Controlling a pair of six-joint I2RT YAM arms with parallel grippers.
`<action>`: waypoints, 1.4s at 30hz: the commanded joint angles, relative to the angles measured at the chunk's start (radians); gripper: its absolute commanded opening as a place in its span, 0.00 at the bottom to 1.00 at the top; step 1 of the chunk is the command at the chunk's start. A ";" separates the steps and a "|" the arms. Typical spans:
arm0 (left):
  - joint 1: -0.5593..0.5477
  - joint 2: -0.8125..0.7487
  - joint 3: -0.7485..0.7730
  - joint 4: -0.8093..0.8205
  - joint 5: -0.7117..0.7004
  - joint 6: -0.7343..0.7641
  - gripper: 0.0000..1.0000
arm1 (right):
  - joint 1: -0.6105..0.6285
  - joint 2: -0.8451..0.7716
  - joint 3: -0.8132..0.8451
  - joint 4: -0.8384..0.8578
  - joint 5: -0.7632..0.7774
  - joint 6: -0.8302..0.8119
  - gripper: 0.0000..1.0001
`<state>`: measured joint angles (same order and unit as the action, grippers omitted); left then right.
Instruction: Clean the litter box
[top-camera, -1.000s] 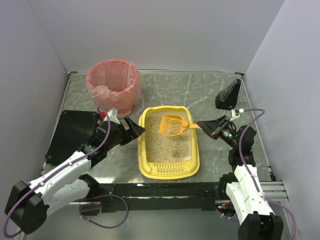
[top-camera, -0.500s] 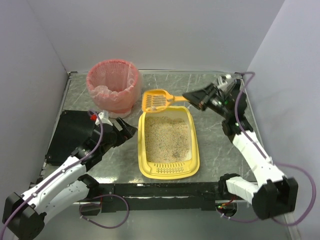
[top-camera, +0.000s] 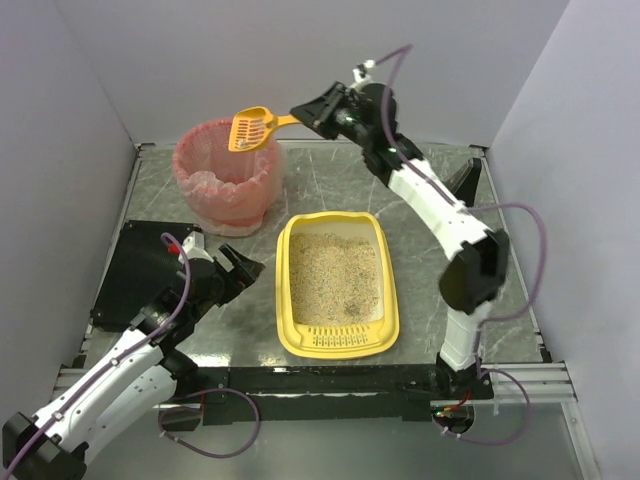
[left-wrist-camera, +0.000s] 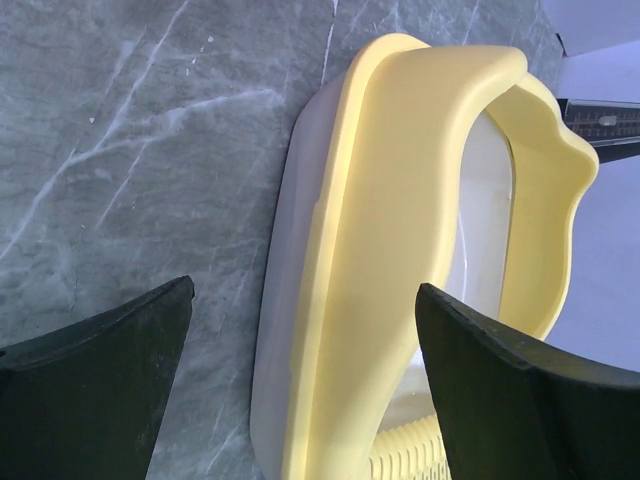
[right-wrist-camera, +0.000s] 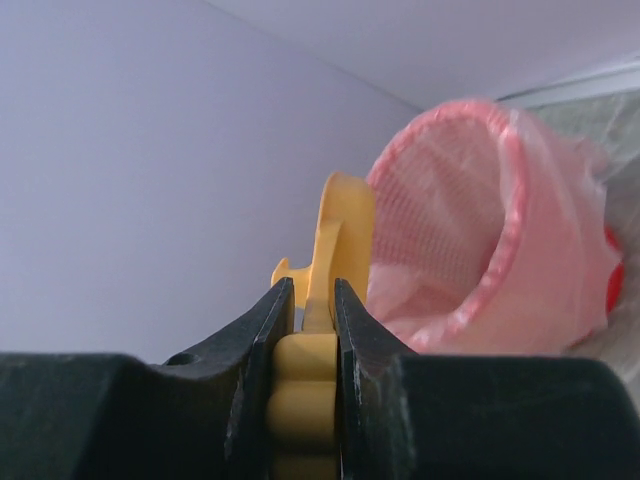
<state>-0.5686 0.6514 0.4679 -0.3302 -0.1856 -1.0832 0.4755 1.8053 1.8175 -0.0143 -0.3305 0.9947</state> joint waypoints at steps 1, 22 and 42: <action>0.009 -0.041 0.002 -0.035 -0.015 -0.017 0.97 | 0.069 0.175 0.330 -0.151 0.131 -0.343 0.00; 0.012 0.024 0.009 0.117 0.101 0.038 0.97 | 0.152 -0.211 -0.034 -0.038 0.308 -0.647 0.00; 0.010 0.404 0.153 0.350 0.206 0.129 0.97 | 0.137 -0.790 -0.965 -0.285 0.467 -0.122 0.00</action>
<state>-0.5552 1.0496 0.5865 -0.0391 -0.0010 -0.9764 0.5961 0.9703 0.8719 -0.3336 0.0906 0.7685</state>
